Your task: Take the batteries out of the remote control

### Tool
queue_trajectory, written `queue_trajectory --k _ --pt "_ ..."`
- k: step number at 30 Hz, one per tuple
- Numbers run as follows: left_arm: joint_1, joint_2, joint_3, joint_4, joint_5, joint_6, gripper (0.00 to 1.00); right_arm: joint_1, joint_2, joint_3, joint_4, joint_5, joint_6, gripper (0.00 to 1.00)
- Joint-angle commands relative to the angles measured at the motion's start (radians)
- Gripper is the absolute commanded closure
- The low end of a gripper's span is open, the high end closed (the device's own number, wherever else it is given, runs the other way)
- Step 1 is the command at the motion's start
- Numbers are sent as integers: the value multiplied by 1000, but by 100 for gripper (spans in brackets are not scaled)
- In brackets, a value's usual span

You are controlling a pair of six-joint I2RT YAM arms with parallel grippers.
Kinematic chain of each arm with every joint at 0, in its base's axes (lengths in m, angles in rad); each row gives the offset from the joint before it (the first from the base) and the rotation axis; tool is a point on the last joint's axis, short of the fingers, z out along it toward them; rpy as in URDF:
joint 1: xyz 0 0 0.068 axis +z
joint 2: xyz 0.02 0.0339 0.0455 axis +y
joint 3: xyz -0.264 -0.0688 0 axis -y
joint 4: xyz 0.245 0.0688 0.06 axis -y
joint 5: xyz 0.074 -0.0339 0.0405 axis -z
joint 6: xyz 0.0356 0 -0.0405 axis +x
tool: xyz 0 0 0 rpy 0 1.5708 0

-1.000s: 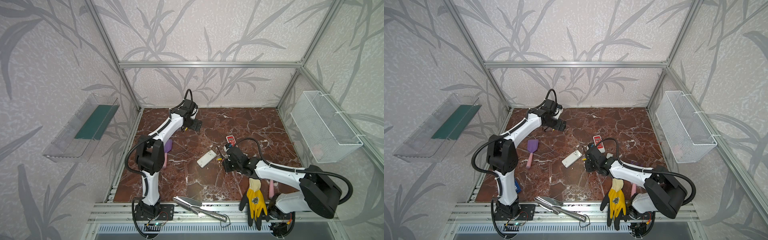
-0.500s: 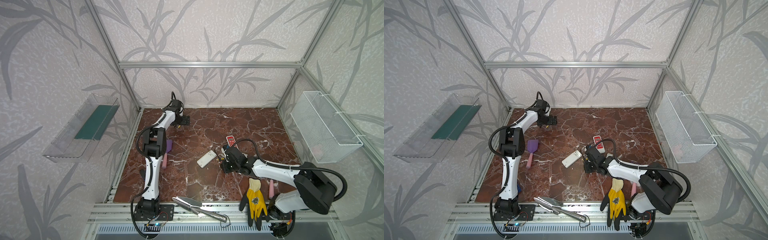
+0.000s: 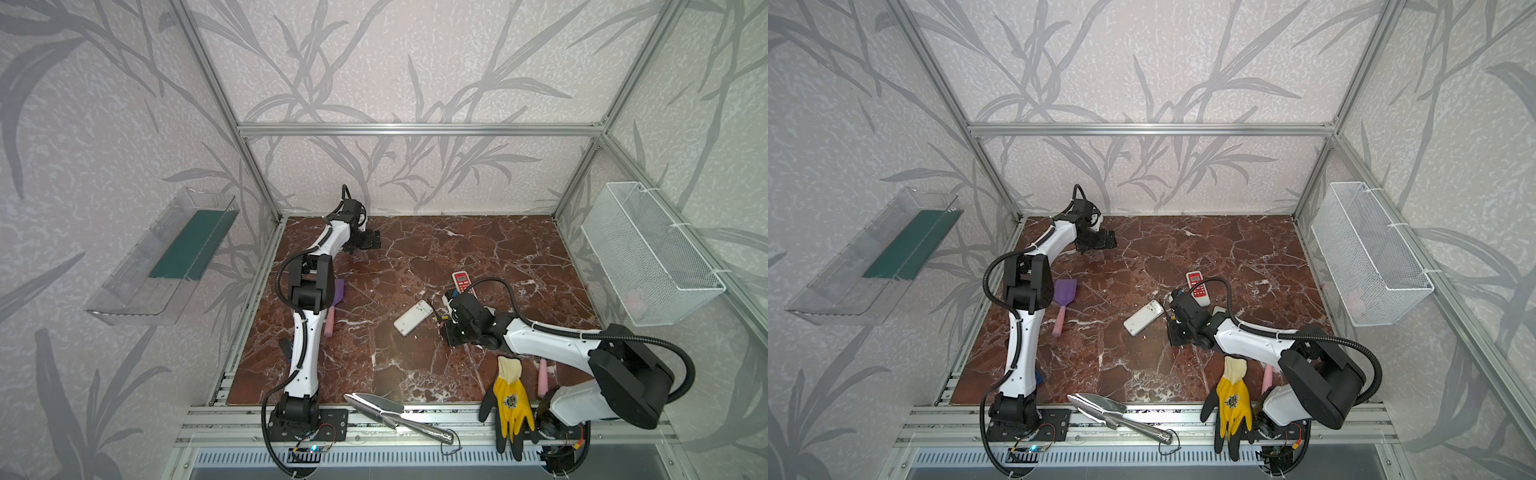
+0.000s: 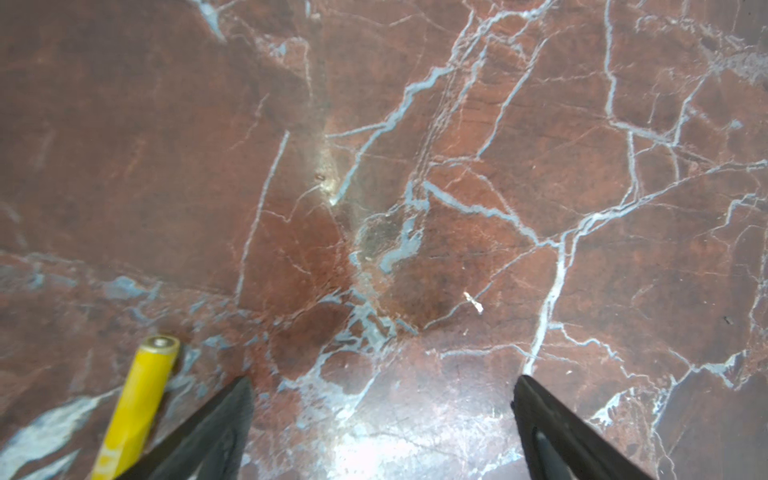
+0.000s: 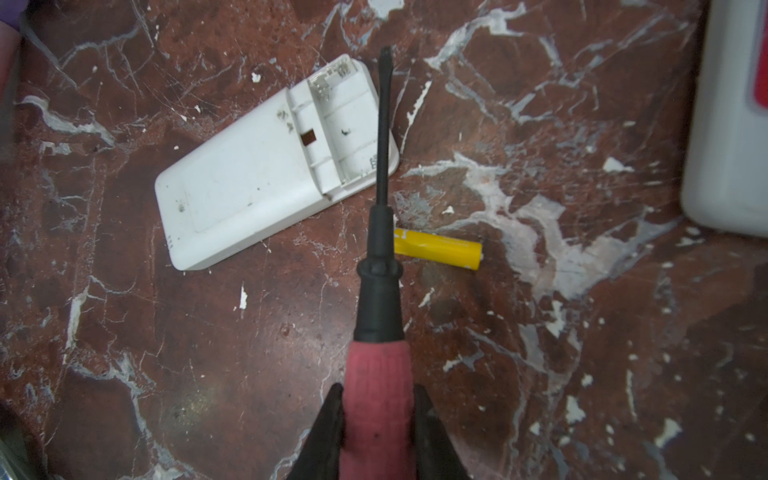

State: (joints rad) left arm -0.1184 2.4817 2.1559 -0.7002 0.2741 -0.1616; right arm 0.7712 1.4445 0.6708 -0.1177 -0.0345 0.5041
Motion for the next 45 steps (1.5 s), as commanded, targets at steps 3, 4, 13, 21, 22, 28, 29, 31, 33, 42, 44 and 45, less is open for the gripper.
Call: queue_trajectory --k 3,4,13,21,22,28,29,31,33,42,44,45 --pt "10 -7 40 -15 52 2 2 -4 -23 21 -18 15 -6 100" --pt "10 -18 50 -13 30 9 2 -4 -20 22 -16 13 -8 100" --pt "100 -1 171 3 -69 -67 0 -4 36 34 7 -14 -3 100" --pt "164 116 281 -55 -62 -164 1 -3 40 38 -3 -24 3 100" --pt "170 121 283 -53 -59 -172 0 -3 39 38 -3 -25 4 100" --pt "202 161 299 -45 -4 -223 1 5 22 32 -10 -24 17 100" --pt "204 163 300 -43 3 -226 1 5 21 31 -11 -24 19 100" --pt "206 165 300 -40 9 -228 0 7 19 30 -12 -24 19 100" --pt "207 167 300 -35 22 -228 0 7 17 29 -13 -23 19 100" --pt "206 177 297 -46 43 -213 1 7 3 23 -17 -19 17 99" --pt "207 177 295 -51 42 -207 1 7 2 23 -18 -18 17 99" --pt "207 177 294 -53 41 -207 1 7 1 22 -18 -18 17 99"
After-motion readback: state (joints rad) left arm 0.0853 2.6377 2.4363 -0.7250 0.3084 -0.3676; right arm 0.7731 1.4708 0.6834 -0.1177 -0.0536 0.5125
